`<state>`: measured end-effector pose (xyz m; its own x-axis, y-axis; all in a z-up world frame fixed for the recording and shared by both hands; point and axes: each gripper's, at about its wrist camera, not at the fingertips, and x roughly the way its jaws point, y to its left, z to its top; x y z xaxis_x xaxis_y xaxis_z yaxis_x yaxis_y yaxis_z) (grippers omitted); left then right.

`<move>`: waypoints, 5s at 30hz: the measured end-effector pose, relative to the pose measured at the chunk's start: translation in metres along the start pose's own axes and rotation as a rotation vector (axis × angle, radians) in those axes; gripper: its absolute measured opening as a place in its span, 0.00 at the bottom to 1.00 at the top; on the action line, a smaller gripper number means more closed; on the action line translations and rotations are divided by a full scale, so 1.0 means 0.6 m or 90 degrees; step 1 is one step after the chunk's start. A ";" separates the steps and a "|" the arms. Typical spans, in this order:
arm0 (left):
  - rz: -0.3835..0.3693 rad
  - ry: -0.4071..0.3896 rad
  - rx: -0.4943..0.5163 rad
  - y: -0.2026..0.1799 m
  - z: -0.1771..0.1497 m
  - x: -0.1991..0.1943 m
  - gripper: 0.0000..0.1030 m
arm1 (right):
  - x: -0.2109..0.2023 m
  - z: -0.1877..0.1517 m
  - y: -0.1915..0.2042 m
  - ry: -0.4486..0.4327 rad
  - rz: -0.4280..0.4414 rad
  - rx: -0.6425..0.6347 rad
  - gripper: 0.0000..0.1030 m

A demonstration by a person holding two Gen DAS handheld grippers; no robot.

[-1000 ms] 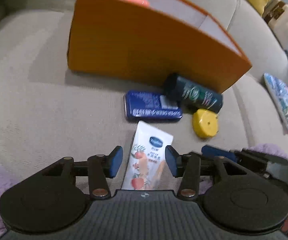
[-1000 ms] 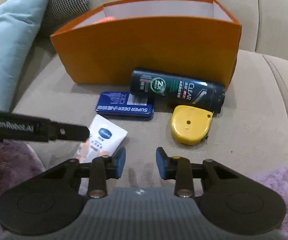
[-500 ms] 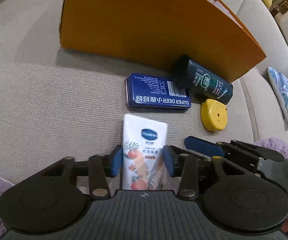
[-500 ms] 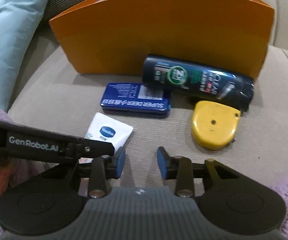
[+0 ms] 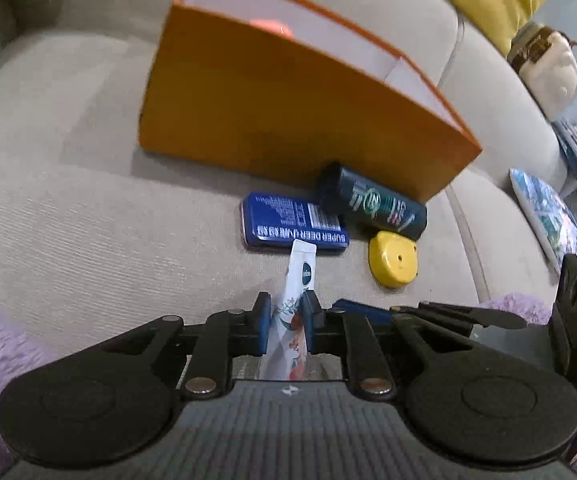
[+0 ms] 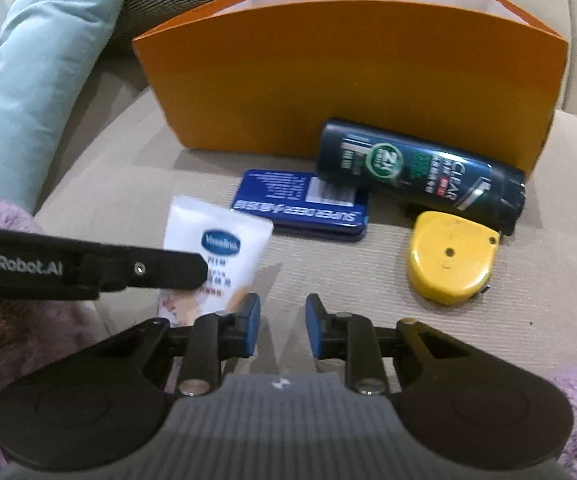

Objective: Organize rigid objects
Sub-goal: 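Grasp the white Vaseline tube with the left tool, then grasp the dark CLEAR bottle with the right tool while the left tool holds the tube, then lift the tube and CLEAR bottle with both tools toward the orange box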

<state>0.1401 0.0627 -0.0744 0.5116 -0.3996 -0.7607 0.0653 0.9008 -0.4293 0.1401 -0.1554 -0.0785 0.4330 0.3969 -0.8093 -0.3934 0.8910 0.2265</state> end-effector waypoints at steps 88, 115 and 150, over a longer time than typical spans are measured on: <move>0.024 -0.046 0.054 -0.028 0.064 0.019 0.19 | 0.020 0.032 0.030 -0.030 -0.233 -0.584 0.38; -0.001 -0.089 0.041 -0.029 0.065 -0.013 0.19 | -0.031 0.051 0.038 -0.101 -0.213 -0.436 0.38; -0.022 -0.027 0.275 -0.098 0.333 0.095 0.19 | 0.099 0.392 -0.117 0.160 -0.282 0.025 0.38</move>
<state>0.3365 0.0210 0.0050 0.5365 -0.4317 -0.7252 0.4313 0.8788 -0.2041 0.3840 -0.1424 -0.0147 0.3407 -0.0813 -0.9366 -0.1838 0.9713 -0.1512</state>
